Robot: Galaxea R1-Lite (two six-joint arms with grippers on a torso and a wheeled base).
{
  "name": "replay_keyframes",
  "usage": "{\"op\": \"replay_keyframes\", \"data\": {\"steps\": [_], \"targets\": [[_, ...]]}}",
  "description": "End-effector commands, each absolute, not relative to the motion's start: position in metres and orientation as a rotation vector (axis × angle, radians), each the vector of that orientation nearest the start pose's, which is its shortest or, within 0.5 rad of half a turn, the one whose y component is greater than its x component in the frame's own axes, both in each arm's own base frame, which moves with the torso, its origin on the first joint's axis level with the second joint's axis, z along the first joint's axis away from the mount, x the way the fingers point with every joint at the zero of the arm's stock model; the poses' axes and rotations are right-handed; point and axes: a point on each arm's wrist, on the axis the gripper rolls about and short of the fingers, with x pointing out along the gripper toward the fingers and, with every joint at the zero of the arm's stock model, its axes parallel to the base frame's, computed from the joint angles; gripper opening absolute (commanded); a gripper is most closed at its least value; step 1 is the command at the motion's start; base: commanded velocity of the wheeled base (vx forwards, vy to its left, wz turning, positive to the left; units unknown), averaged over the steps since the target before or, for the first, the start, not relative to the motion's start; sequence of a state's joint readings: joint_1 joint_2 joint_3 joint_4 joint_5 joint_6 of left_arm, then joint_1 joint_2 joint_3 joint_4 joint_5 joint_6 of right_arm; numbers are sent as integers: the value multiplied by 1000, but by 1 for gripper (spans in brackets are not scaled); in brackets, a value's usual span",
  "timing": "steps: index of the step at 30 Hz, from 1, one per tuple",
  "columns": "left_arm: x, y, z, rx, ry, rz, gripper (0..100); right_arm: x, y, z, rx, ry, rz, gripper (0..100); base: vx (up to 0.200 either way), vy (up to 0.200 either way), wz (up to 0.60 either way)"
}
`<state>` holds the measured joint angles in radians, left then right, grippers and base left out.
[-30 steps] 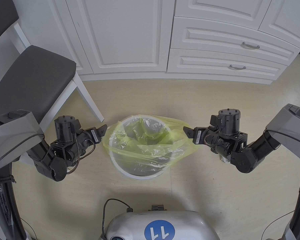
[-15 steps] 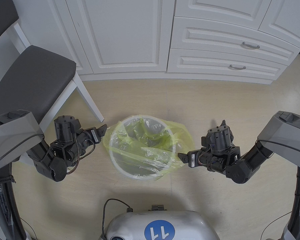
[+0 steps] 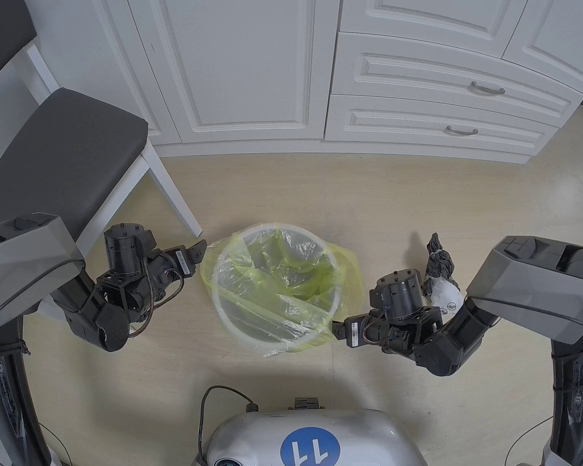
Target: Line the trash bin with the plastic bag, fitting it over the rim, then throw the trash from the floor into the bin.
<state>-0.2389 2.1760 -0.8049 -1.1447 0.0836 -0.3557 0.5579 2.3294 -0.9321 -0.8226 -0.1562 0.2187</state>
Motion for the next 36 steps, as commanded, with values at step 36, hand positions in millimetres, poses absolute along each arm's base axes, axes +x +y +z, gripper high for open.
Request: {"op": "replay_keyframes", "data": {"steps": [36], "targets": [[321,-103,57,-243,304,-407,100,242,252,31,-1,632,532,100,0,0,0]]}}
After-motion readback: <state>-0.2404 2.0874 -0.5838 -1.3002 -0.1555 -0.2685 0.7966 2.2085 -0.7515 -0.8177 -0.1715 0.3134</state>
